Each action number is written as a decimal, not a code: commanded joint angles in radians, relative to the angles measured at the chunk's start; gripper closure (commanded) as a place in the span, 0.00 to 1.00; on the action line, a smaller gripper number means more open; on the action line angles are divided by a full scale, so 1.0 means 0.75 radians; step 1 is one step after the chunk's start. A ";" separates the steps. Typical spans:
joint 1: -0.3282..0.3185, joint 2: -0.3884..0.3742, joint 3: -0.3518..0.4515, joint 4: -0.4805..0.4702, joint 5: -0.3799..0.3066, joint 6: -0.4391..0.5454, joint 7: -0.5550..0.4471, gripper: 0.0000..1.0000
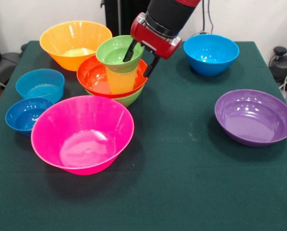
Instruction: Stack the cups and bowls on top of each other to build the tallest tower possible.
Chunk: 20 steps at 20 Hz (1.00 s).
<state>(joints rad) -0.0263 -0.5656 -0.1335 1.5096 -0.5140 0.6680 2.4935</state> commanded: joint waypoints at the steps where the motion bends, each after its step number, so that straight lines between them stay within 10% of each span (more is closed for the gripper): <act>1: 0.016 0.046 0.076 0.027 -0.053 0.018 -0.092 0.00; 20: 0.033 -0.165 0.044 0.034 -0.002 0.299 -0.217 0.00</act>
<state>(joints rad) 0.0082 -0.6656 -0.1692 1.5132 -0.5138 0.7801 2.4935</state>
